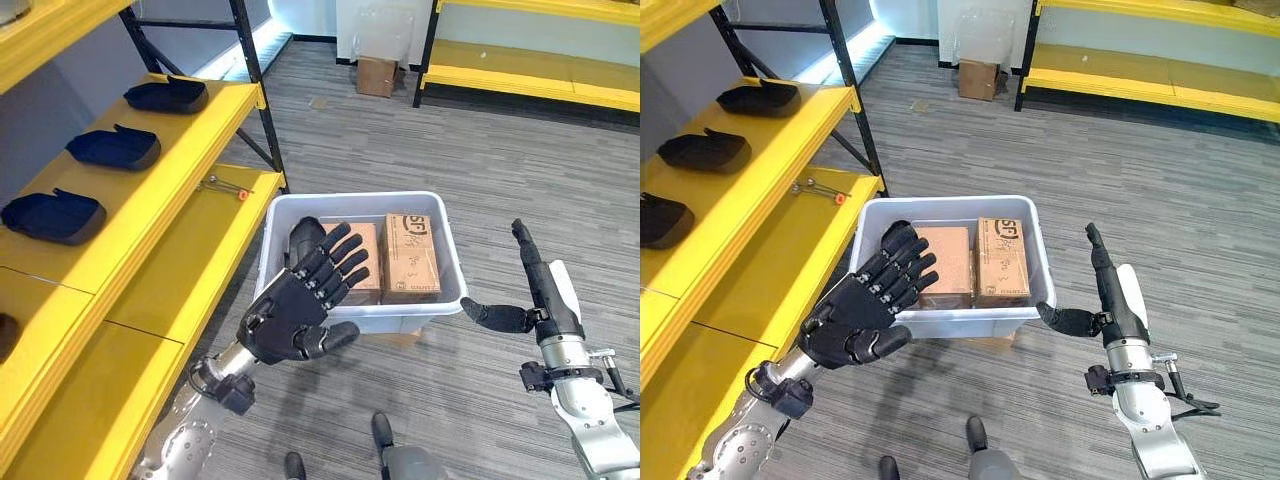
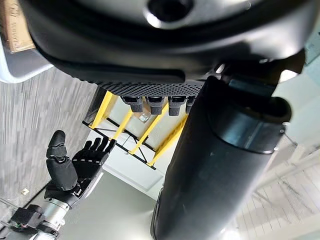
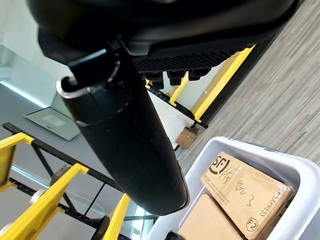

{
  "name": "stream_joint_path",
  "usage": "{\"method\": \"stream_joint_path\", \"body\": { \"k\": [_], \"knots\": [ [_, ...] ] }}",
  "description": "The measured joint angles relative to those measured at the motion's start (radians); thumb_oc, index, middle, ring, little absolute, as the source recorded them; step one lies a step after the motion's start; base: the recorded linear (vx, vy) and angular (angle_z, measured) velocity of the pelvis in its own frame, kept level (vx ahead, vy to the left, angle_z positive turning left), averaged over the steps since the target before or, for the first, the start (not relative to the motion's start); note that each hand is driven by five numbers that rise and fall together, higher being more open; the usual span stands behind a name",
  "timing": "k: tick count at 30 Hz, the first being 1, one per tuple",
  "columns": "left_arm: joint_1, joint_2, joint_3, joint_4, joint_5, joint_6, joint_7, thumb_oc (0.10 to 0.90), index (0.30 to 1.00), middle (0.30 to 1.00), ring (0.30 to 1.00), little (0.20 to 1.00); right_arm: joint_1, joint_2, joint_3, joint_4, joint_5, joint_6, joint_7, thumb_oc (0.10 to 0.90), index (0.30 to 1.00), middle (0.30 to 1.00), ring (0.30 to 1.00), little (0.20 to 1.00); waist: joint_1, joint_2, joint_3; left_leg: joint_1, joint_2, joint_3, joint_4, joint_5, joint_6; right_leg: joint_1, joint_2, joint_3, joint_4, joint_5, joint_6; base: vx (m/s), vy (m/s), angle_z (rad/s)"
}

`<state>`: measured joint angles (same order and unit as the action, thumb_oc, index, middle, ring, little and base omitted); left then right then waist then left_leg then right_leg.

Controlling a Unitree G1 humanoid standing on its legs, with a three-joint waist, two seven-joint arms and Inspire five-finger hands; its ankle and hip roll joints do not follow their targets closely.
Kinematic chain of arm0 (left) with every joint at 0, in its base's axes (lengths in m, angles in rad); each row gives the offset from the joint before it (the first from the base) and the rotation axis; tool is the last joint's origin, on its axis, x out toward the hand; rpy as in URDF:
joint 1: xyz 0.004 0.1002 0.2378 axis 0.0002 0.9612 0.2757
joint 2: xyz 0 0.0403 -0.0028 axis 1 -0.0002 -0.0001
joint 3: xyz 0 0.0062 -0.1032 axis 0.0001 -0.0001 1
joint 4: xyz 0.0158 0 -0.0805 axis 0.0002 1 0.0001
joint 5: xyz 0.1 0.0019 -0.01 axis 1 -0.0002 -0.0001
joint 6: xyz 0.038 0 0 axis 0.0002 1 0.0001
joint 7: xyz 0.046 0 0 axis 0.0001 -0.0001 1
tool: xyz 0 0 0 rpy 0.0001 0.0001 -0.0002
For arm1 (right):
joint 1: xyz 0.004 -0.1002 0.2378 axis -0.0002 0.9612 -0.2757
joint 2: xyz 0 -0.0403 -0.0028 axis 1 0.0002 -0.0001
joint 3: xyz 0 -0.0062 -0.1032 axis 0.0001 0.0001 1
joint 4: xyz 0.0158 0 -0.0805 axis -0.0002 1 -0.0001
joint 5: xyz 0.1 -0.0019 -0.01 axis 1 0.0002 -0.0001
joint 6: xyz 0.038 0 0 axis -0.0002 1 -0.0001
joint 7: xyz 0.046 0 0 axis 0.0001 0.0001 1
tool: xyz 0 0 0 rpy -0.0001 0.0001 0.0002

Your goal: Move parts from the plastic box to the shelf.

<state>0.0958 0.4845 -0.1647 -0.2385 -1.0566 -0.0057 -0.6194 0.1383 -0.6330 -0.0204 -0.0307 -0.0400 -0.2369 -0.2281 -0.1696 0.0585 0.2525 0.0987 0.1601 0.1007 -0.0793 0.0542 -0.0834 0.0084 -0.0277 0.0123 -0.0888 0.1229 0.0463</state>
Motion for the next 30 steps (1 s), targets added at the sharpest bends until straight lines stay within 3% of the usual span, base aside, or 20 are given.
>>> {"method": "stream_joint_path", "body": {
  "k": [2,7,8,10,11,12,15,16,17,19,20,21,24,26,30],
  "knots": [
    [0.000,0.003,0.000,0.000,0.000,0.000,0.000,0.900,1.000,1.000,1.000,1.000,-0.001,-0.054,0.001,0.000,-0.057,-0.017,0.001,0.900,1.000,1.000,1.000,1.000,0.001,0.025,0.000,-0.012,-0.002,0.002,-0.001,-0.020,0.010,-0.001,-0.005,-0.007,0.000,0.002,0.000,0.00,-0.173,0.14],
    [-0.001,0.005,-0.003,0.000,0.000,-0.002,0.004,0.900,1.000,1.000,1.000,1.000,-0.043,-0.118,0.000,-0.003,-0.117,-0.046,0.001,0.900,1.000,1.000,1.000,1.000,0.001,0.032,0.000,-0.032,0.005,0.001,0.028,-0.028,0.033,-0.007,0.002,-0.037,0.029,-0.016,-0.011,-0.01,-0.135,0.14],
    [-0.001,0.004,-0.007,0.000,0.000,-0.003,0.005,0.900,1.000,1.000,1.000,1.000,-0.056,-0.127,-0.001,-0.003,-0.117,-0.056,0.001,0.900,1.000,1.000,1.000,1.000,0.006,0.031,0.000,-0.047,0.001,0.000,0.061,-0.021,0.028,-0.009,0.003,-0.049,0.041,-0.026,-0.012,-0.01,-0.220,0.35],
    [-0.019,0.003,-0.011,0.013,0.000,-0.003,0.006,0.900,1.000,1.000,1.000,1.000,-0.079,-0.128,-0.002,-0.008,-0.123,-0.067,0.000,0.900,1.000,1.000,1.000,1.000,0.009,0.006,0.008,-0.124,-0.019,0.008,0.184,0.026,-0.025,-0.024,-0.022,-0.076,0.087,-0.056,-0.021,0.06,-0.103,0.84],
    [-0.057,0.000,-0.013,0.038,0.000,0.000,0.006,0.900,1.000,1.000,1.000,1.000,-0.094,-0.127,-0.017,-0.017,-0.162,-0.076,0.001,0.900,1.000,1.000,1.000,1.000,0.012,-0.019,0.023,-0.243,-0.022,0.023,0.354,0.048,-0.045,-0.028,-0.050,-0.088,0.118,-0.092,-0.045,0.21,0.137,1.03],
    [-0.050,0.002,-0.009,0.042,-0.001,0.000,0.004,0.900,1.000,1.000,1.000,1.000,-0.112,-0.126,-0.015,-0.020,-0.181,-0.083,0.001,0.900,1.000,1.000,1.000,1.000,0.040,-0.034,0.031,-0.266,-0.025,0.037,0.336,0.023,-0.031,-0.026,-0.055,-0.089,0.111,-0.092,-0.045,0.27,0.197,0.85],
    [-0.033,0.010,-0.008,0.053,0.001,0.010,-0.003,0.900,1.000,1.000,1.000,1.000,-0.154,-0.124,-0.011,-0.041,-0.197,-0.095,0.008,0.900,1.000,1.000,1.000,1.000,0.079,-0.016,0.030,-0.243,-0.023,0.042,0.045,0.025,-0.018,-0.009,-0.049,-0.088,0.078,-0.091,-0.046,0.28,0.174,0.12],
    [-0.026,0.010,-0.007,0.052,0.000,0.023,-0.008,0.900,1.000,1.000,1.000,1.000,-0.162,-0.128,-0.004,-0.043,-0.197,-0.096,0.018,0.900,1.000,1.000,1.000,1.000,0.102,-0.016,0.032,-0.225,-0.007,-0.057,-0.004,0.039,-0.020,0.042,-0.041,-0.061,0.060,-0.087,-0.045,0.39,0.240,-0.32],
    [-0.016,0.010,-0.002,0.052,0.000,0.021,-0.019,0.900,1.000,1.000,1.000,1.000,-0.176,-0.140,0.008,-0.042,-0.197,-0.101,0.023,0.900,1.000,1.000,1.000,1.000,0.123,-0.016,0.032,-0.204,-0.003,-0.098,-0.004,0.038,-0.017,0.050,-0.039,-0.031,0.057,-0.090,-0.039,0.34,0.215,-0.58],
    [0.007,0.009,0.007,0.061,-0.001,0.023,-0.034,0.900,1.000,1.000,1.000,1.000,-0.208,-0.150,0.011,-0.046,-0.217,-0.116,0.038,0.900,1.000,1.000,1.000,1.000,0.128,-0.013,0.031,-0.155,-0.009,-0.090,-0.002,0.037,-0.013,0.077,-0.047,0.006,0.037,-0.091,-0.023,0.24,0.108,-0.76],
    [0.016,0.008,0.009,0.069,-0.001,0.030,-0.053,0.900,1.000,1.000,1.000,1.000,-0.189,-0.184,-0.005,-0.083,-0.230,-0.117,0.041,0.900,1.000,1.000,1.000,1.000,0.091,0.026,0.025,-0.106,-0.005,-0.034,-0.004,0.032,0.015,0.112,-0.027,0.000,0.014,-0.087,0.007,0.25,0.059,-0.52],
    [0.016,0.013,0.015,0.075,-0.003,0.030,-0.062,0.900,1.000,1.000,1.000,1.000,-0.186,-0.185,-0.002,-0.097,-0.233,-0.119,0.041,0.900,1.000,1.000,1.000,1.000,0.088,0.032,0.026,-0.096,-0.005,-0.046,-0.006,0.091,-0.001,0.121,-0.027,0.010,0.007,-0.089,0.022,0.23,0.035,-0.34],
    [-0.008,0.036,0.014,0.080,-0.020,0.045,-0.062,0.900,1.000,1.000,1.000,1.000,-0.178,-0.187,0.009,-0.155,-0.271,-0.134,0.048,0.900,1.000,1.000,1.000,1.000,0.091,-0.044,0.025,-0.106,-0.074,-0.025,-0.001,0.086,0.024,0.108,-0.097,-0.001,0.004,-0.097,0.048,0.06,-0.009,-0.04],
    [-0.018,0.063,0.013,0.075,-0.039,0.050,-0.062,0.900,1.000,1.000,1.000,1.000,-0.224,-0.186,0.039,-0.169,-0.297,-0.147,0.047,0.900,1.000,1.000,1.000,1.000,0.107,-0.060,0.027,-0.117,-0.097,-0.027,-0.001,0.080,0.034,0.102,-0.120,-0.033,0.004,-0.089,0.062,0.03,-0.041,0.13],
    [-0.050,0.108,0.010,0.067,-0.045,0.050,-0.062,0.900,1.000,1.000,1.000,1.000,-0.349,-0.192,0.100,-0.169,-0.374,-0.149,0.048,0.900,1.000,1.000,1.000,1.000,0.179,-0.068,0.031,-0.159,-0.110,-0.031,-0.001,0.078,0.044,0.066,-0.130,-0.056,0.003,-0.089,0.070,-0.04,-0.060,0.11]
  ]
}}
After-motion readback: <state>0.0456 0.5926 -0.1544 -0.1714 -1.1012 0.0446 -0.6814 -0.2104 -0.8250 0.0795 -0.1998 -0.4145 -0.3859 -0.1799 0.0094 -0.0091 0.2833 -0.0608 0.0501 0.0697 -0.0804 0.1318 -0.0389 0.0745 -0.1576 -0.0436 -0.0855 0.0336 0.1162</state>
